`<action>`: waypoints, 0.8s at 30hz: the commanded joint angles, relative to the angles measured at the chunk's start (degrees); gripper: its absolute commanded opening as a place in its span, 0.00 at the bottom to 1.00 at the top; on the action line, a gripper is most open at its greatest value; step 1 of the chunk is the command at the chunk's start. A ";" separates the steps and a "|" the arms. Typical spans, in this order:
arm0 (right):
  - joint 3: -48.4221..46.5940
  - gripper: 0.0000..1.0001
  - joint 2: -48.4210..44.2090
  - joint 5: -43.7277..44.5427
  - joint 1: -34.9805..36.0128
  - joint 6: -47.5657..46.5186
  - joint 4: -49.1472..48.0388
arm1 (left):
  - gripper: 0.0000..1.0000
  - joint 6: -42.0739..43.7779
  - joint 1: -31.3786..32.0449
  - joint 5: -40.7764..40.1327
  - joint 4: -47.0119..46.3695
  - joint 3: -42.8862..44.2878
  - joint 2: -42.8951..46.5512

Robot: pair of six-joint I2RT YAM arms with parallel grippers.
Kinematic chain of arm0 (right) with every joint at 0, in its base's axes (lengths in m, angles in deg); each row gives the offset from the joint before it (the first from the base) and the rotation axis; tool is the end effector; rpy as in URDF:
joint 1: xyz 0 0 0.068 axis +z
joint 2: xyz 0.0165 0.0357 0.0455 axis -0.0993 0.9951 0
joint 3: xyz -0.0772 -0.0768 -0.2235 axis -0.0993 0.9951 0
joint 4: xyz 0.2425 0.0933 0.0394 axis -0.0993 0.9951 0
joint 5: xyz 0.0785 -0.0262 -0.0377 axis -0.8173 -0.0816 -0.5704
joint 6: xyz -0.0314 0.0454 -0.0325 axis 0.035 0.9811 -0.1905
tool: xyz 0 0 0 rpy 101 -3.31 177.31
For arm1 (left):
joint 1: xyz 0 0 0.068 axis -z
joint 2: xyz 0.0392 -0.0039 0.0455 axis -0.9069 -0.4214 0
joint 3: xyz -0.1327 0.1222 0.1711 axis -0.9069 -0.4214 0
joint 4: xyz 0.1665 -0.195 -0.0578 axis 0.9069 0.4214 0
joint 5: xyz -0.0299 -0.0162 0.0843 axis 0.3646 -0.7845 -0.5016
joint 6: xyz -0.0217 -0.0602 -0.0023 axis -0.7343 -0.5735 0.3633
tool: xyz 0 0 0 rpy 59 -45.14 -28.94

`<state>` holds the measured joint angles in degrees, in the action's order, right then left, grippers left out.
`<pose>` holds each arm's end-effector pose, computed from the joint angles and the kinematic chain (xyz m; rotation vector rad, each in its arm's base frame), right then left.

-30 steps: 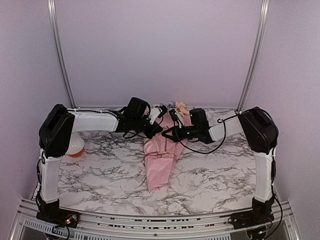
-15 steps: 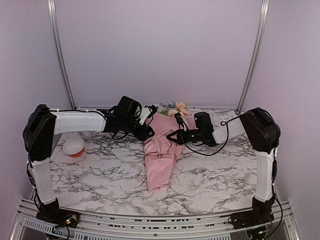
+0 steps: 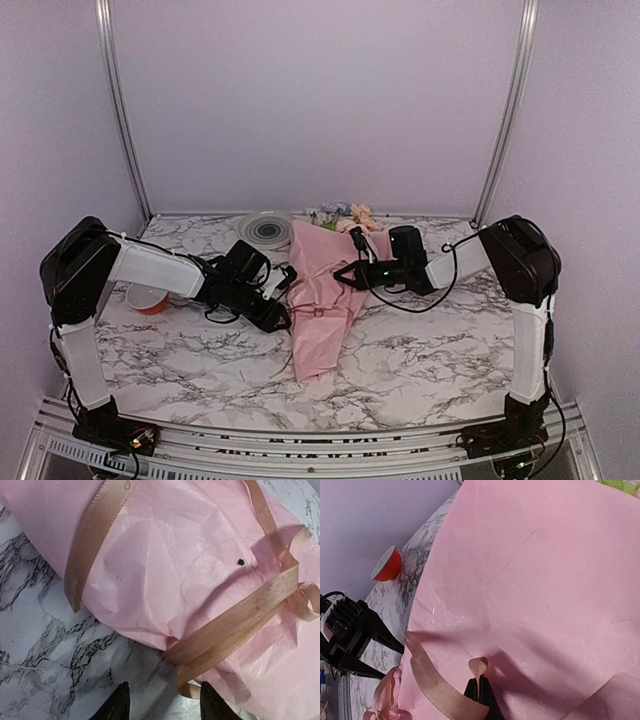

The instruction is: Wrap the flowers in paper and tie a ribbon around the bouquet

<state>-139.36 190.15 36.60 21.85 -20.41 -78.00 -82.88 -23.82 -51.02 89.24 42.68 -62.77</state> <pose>0.3667 0.2274 0.0968 -0.6253 2.0631 1.2001 0.2832 -0.2647 0.1082 0.9712 2.3024 -0.6200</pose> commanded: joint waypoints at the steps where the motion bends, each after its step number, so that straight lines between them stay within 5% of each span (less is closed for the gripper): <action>1: 0.59 0.00 -2.11 -0.13 -0.15 0.51 -1.09 | 0.39 -0.42 0.19 4.61 -6.56 -0.64 -2.01; 5: 0.67 0.00 -2.10 -0.17 -0.18 0.63 -1.27 | 0.24 -1.63 0.37 6.00 -10.83 -1.67 -2.49; 8: 0.75 0.00 -2.28 -0.18 -0.28 1.40 -1.38 | 0.00 -1.37 0.83 7.47 -11.34 -1.59 -2.34; 24: 14.50 0.00 -11.02 3.74 -11.92 11.33 -7.85 | 0.00 -2.66 -0.14 1.55 -2.53 -5.66 4.00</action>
<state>-128.19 182.82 39.57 12.67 -11.60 -81.95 -84.52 -23.32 -47.35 83.77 37.80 -61.78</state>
